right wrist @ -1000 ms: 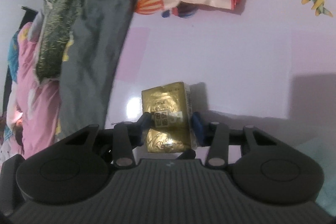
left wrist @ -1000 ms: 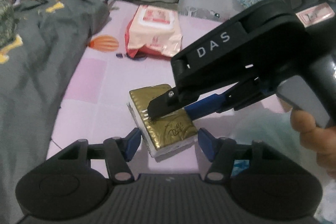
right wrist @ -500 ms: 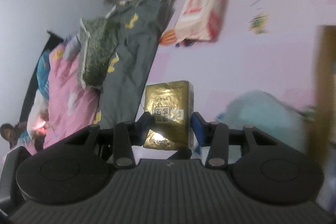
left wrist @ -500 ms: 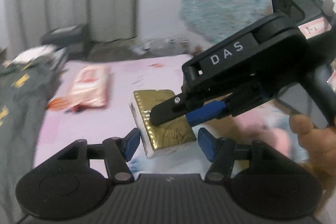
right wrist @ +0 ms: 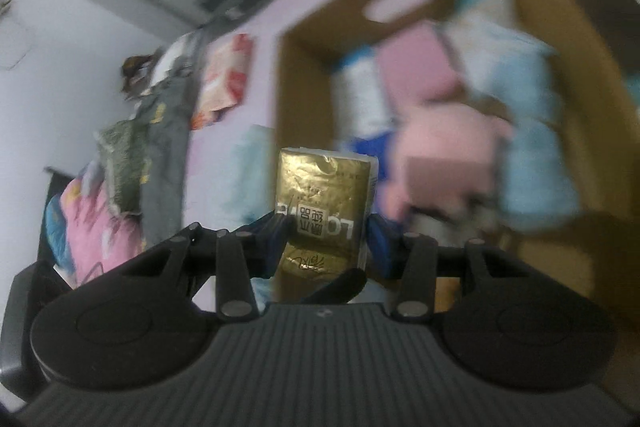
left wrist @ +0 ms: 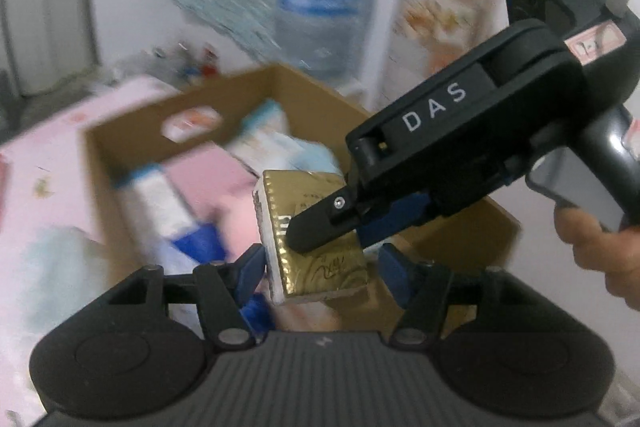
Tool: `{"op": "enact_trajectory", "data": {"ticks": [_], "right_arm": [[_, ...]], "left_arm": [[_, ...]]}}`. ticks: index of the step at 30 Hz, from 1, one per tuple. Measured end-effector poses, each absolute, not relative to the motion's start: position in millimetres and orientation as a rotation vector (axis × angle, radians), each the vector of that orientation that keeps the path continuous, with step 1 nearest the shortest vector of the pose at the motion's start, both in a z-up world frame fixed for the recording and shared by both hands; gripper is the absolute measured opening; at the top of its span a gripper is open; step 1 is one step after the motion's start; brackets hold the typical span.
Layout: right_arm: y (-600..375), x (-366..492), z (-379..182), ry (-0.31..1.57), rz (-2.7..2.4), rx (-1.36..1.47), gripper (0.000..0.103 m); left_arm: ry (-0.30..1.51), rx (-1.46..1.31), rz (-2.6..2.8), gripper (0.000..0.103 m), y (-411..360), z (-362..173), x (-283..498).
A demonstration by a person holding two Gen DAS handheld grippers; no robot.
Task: Organize soft objects
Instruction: 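Carry the gold box into the cardboard box and open the right gripper, then move the right gripper back to the green floral scrunchie on the bed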
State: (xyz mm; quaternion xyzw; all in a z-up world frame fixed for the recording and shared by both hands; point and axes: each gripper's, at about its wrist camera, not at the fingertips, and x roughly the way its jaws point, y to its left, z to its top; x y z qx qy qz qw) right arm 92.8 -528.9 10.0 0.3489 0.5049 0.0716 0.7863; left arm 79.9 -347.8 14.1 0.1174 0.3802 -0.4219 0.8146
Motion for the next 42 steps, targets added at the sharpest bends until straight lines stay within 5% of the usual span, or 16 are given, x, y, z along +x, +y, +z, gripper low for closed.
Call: {"op": "enact_trajectory", "data": {"ticks": [8,20,33,42], "right_arm": [[-560.9,60.0,-43.5,1.221,0.075,0.764,0.045],[-565.5,67.2,-59.7,1.220,0.068,0.765,0.046],[-541.1,81.7,-20.5,1.063,0.137,0.748,0.058],[-447.9,122.5,12.1,1.039,0.377,0.687,0.060]], "left_arm": [[1.034,0.228,-0.985,0.064,-370.0,-29.0,82.2],[0.969,0.178,-0.919,0.068,-333.2,-6.3,92.8],[0.759,0.096,-0.582,0.078,-172.5,38.5,101.6],[0.782,-0.009,-0.313,0.079,-62.5,16.1,99.0]]}}
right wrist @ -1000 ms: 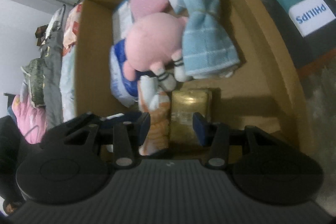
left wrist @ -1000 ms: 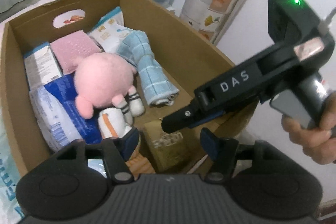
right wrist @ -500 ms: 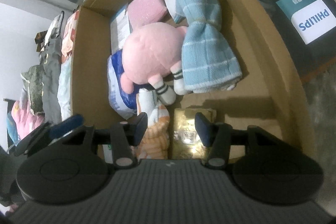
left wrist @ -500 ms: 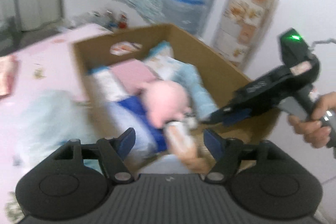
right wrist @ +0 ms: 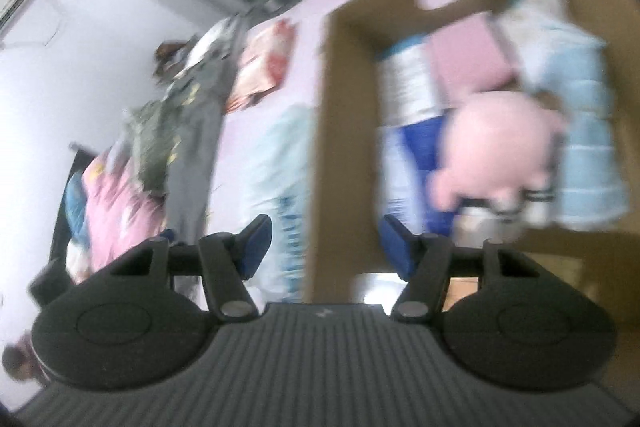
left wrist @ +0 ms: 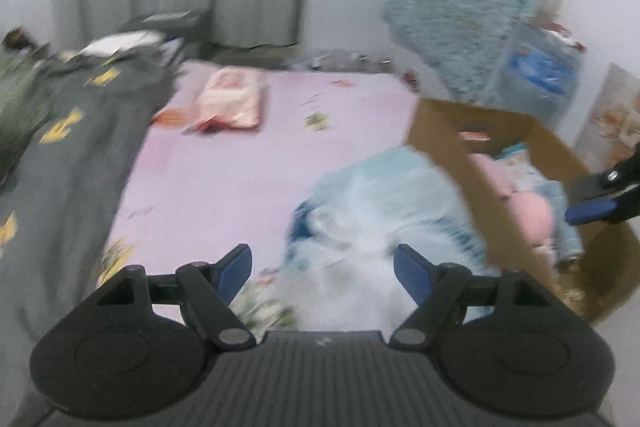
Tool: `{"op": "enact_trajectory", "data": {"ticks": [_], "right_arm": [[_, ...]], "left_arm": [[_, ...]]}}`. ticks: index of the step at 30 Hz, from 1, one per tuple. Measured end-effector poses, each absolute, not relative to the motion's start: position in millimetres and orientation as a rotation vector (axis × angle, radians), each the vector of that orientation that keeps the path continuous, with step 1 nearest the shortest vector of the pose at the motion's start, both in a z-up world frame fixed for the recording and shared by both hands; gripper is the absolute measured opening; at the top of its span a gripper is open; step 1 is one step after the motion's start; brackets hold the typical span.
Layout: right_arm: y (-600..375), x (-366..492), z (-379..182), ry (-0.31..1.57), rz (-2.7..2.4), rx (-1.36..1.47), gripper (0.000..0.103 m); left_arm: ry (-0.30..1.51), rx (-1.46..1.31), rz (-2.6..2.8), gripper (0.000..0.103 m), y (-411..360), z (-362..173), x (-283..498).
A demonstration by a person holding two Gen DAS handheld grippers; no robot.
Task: Organize soft objects
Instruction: 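Move the right gripper back to the green floral scrunchie on the bed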
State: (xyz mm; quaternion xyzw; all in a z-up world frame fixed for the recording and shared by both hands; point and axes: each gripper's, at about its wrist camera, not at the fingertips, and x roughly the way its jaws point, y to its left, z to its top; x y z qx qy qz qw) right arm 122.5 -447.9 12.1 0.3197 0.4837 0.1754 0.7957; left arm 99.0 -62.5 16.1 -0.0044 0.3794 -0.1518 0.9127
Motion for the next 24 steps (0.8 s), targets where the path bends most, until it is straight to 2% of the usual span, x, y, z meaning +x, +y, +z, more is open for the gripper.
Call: {"op": "enact_trajectory", "data": {"ticks": [7,13,24], "right_arm": [[-349.2,160.6,28.1,1.090,0.561,0.560,0.060],[-253.8,195.6,27.1,1.161,0.694,0.420,0.060],[-131.8,260.7,-51.7,1.397,0.706,0.185,0.060]], "left_arm": [[0.827,-0.031,-0.224,0.074,-28.6,-22.2,91.9],[0.863,-0.020,-0.251,0.073,-19.6,-47.2,87.7],[0.933,0.001,-0.303,0.073,-22.2,-91.7,101.8]]}}
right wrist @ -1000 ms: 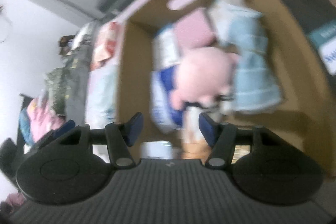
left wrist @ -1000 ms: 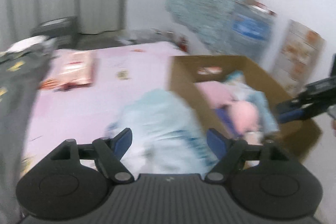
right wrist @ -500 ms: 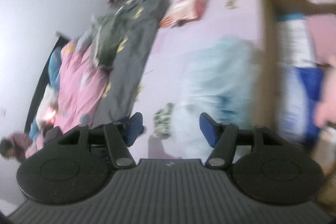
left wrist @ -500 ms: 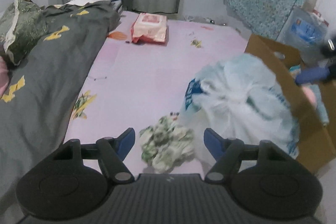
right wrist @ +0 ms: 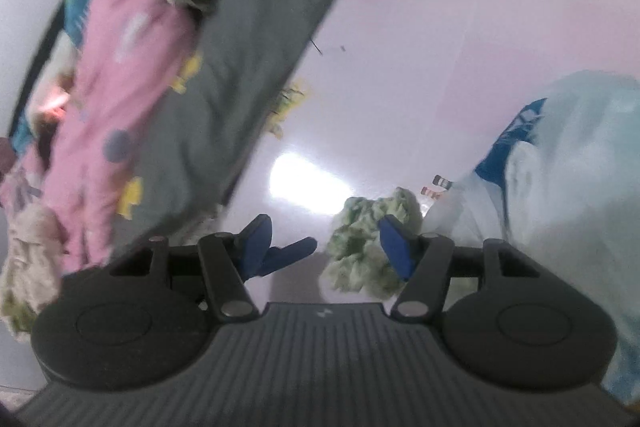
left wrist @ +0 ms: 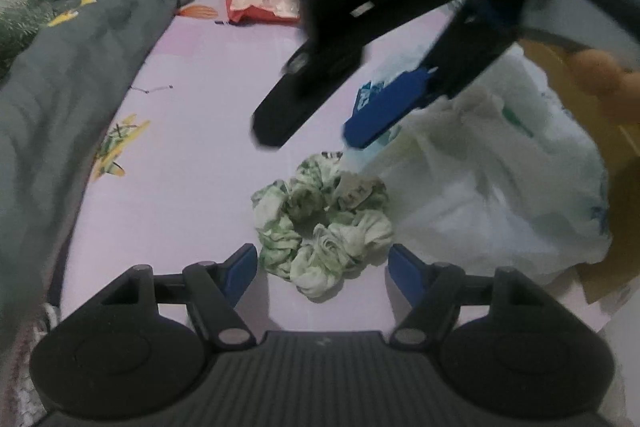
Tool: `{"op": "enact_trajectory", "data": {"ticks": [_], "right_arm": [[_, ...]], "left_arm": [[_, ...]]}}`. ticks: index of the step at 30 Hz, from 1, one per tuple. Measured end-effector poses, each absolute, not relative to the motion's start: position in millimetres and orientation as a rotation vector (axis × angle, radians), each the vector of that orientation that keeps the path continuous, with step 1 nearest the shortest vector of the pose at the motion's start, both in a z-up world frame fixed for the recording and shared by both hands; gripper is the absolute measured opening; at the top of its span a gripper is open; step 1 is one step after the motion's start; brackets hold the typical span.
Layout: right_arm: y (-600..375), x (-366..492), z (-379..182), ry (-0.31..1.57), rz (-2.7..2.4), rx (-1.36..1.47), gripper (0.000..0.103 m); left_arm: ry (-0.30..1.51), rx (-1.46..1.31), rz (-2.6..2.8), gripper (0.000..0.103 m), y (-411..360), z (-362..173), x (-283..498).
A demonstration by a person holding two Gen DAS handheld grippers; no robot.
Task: Organize soft objects
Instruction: 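Move the right gripper back to the green floral scrunchie on the bed, then grasp the green floral scrunchie with the right gripper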
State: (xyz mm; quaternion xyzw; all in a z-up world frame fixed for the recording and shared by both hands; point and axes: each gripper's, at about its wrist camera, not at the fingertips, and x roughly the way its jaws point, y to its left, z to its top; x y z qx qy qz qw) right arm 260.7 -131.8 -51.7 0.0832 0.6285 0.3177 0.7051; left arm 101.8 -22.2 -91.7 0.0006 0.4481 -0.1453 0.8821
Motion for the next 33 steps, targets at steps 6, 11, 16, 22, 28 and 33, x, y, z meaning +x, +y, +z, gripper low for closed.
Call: {"op": "enact_trajectory", "data": {"ticks": [6,11,16,22,28,33], "right_arm": [[-110.5,277.9,-85.8,1.473,0.659,0.101,0.060],[-100.2,278.0,-98.4,1.509,0.652,0.096,0.060],[-99.5,274.9,-100.2,1.504,0.660,0.103,0.048],[-101.7,270.6,-95.1,1.462,0.672,0.132,0.032],[-119.2,260.4,-64.3,1.381,0.715,0.199,0.029],[-156.9,247.3,-27.6,1.282,0.727,0.279,0.029]], "left_arm": [[0.911,0.006,-0.309,0.070,-20.7,-98.8,105.5],[0.884,0.001,-0.293,0.056,-19.7,-97.4,103.8],[0.880,-0.023,-0.276,0.040,-16.4,-93.7,106.0],[0.874,-0.032,-0.262,0.034,-16.0,-84.3,102.0],[0.799,0.013,-0.262,0.034,-24.7,-53.9,91.1],[0.717,0.069,-0.312,0.035,-52.6,-17.3,81.2]]}}
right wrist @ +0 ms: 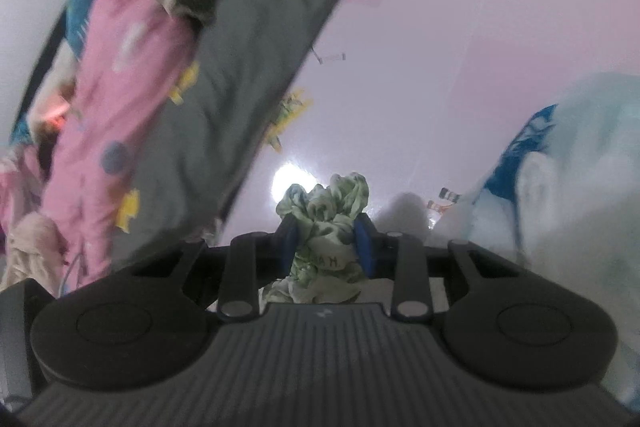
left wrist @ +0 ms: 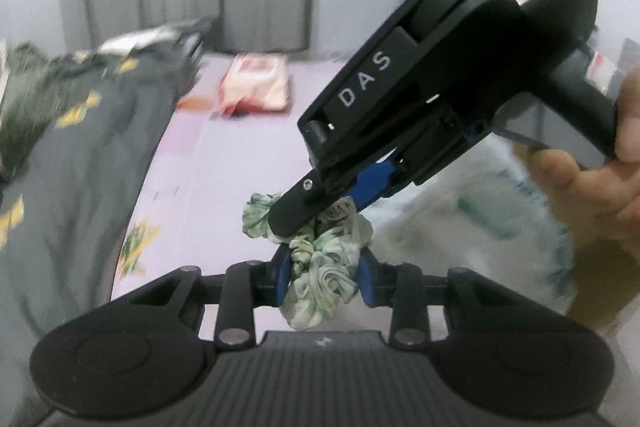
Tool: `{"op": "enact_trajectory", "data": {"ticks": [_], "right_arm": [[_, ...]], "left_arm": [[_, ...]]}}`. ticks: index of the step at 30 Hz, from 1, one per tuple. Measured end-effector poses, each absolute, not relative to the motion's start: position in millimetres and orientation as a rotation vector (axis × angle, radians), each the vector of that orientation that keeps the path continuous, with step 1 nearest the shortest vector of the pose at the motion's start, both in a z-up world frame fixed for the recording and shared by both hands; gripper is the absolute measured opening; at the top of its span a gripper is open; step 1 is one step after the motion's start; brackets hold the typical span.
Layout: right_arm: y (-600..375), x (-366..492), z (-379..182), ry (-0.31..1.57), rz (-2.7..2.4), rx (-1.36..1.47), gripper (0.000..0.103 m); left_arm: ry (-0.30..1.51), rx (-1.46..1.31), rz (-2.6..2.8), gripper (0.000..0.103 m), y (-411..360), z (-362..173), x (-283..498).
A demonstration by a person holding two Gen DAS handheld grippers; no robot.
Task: Organize soft objects
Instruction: 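Grasp the green floral scrunchie with the right gripper, then carry the scrunchie into the box and release it with the right gripper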
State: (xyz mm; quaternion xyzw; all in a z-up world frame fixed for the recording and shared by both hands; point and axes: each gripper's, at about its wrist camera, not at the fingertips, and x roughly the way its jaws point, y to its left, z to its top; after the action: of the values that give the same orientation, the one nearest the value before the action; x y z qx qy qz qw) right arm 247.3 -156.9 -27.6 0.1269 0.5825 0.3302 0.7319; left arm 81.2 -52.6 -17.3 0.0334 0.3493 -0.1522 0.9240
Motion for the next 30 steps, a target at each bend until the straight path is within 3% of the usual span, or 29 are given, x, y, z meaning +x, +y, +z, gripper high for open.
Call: {"op": "enact_trajectory", "data": {"ticks": [12,23,25,28,30], "right_arm": [[-373.5,167.5,45.1,1.043,0.474,0.480,0.029],[-553.4,67.6,19.6,1.007,0.116,0.615,0.030],[-569.3,55.8,11.7,1.010,0.073,0.615,0.030],[-587.2,45.9,-0.7,1.027,0.019,0.599,0.033],[-596.9,40.2,-8.9,1.038,-0.018,0.585,0.033]], "left_arm": [[0.578,0.199,-0.674,0.036,-223.8,34.3,56.7],[0.715,0.239,-0.992,0.040,-380.9,8.7,50.1],[0.739,0.249,-1.018,0.045,-397.2,0.5,48.1],[0.791,0.257,-1.040,0.061,-408.5,-17.2,47.3],[0.836,0.247,-1.036,0.062,-407.6,-27.5,47.9]]}}
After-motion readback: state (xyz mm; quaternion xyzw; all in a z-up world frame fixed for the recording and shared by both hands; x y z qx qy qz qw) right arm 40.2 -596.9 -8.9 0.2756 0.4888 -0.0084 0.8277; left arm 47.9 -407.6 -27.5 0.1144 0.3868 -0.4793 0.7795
